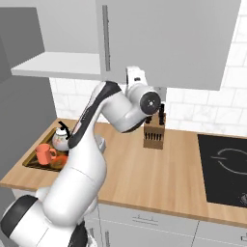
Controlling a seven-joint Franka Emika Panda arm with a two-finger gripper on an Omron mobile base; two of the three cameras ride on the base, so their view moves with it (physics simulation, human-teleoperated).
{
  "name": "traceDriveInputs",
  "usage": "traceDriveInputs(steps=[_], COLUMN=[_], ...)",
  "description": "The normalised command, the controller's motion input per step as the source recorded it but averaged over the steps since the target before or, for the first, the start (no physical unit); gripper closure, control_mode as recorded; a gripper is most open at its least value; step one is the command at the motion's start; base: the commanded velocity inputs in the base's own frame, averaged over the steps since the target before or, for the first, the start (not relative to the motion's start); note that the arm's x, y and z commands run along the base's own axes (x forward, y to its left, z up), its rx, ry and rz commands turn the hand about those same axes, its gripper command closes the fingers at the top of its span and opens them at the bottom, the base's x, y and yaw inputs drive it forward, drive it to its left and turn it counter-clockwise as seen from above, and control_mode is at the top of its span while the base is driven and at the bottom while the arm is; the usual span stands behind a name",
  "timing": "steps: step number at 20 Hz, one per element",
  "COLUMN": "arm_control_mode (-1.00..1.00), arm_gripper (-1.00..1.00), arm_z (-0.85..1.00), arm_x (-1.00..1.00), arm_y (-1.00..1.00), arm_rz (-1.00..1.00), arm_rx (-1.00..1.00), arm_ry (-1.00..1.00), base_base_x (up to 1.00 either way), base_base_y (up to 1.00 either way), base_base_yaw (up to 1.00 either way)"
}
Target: Pick the kettle from the counter and place it on the tray. Then pick the mug from the cabinet and place it on the tray. Then close the cabinet doors.
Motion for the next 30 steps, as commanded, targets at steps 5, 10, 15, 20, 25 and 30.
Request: traceDriveInputs(steps=[5, 10, 15, 20, 25, 30], arm_control_mode=[-1.0, -1.0, -1.0, -1.0, -1.0, -1.0], arm_gripper=[-1.0, -1.0, -1.0, -1.0, -1.0, -1.0], arm_z=[-0.07, -0.17, -0.27, -0.16, -0.05, -0.02], arm_x=[-0.55, -0.11, -0.39, -0.66, -0.62, -0.33], arm_y=[0.08, 0.11, 0.04, 0.25, 0.79, 0.87], arm_rz=[0.0, 0.0, 0.0, 0.0, 0.0, 0.0], arm_rx=[-0.08, -0.07, -0.07, -0.08, -0.2, -0.18], arm_ry=[0.11, 0.07, -0.02, -0.04, -0.12, -0.23], base_base_x=[0.0, 0.0, 0.0, 0.0, 0.0, 0.0], base_base_y=[0.0, 0.0, 0.0, 0.0, 0.0, 0.0], base_base_yaw=[0.0, 0.0, 0.0, 0.0, 0.0, 0.0])
